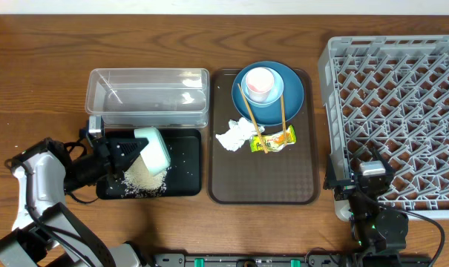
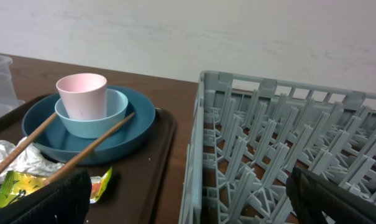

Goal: Sort waste into correct bins and load items into the dishwasher rack
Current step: 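Tilt the bowl with the left gripper, pouring rice onto the black tray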

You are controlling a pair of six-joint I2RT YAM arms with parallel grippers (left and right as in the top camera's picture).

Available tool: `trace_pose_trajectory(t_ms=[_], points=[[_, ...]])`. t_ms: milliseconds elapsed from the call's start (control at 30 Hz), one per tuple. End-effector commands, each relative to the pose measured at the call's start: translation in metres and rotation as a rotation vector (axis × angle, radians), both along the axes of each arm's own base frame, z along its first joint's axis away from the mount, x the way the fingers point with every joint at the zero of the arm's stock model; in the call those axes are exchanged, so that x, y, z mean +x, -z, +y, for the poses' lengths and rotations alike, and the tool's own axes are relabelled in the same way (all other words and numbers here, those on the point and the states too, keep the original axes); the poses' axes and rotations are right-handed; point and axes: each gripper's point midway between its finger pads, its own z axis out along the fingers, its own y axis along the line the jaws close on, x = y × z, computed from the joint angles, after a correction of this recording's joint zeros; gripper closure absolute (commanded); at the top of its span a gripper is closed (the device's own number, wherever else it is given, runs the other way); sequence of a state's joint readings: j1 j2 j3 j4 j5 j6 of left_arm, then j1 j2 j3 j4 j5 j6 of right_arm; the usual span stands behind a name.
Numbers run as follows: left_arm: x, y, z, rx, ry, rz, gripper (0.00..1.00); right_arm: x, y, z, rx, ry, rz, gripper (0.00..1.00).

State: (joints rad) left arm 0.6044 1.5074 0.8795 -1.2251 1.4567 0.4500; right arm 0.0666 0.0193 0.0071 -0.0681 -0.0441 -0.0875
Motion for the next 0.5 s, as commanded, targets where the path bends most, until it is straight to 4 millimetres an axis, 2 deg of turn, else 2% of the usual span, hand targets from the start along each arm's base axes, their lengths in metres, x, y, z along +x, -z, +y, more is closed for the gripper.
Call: trace_pose_trajectory(t_ms=[0,133,233,333,400,467], points=[[0.003,-0.004,0.003,0.009,-0.01,-0.076,0.94,0.0,0.001,0.0,0.003,0.004,0.004,0.01],[0.001,-0.006,0.001,-0.02,-0.013,-0.04,0.94,0.0,0.001,0.0,0.003,0.004,0.005,0.01],[0.005,-0.004,0.004,0.022,-0.011,-0.096,0.94,0.0,0.001,0.0,0.003,0.004,0.005,0.01],[-0.001,-0.002,-0.001,0.008,0.004,-0.036,0.94,0.0,0.001,0.0,0.003,0.004,0.005,0.01],[-0.004,-0.002,-0.007,0.023,0.03,-0.063,0.94,0.0,0.001,0.0,0.003,0.004,0.004,0.01],[0.0,-0.001,-0.004,0.053,0.03,-0.109,0.94,0.0,0.001,0.0,0.003,0.004,0.004,0.01]])
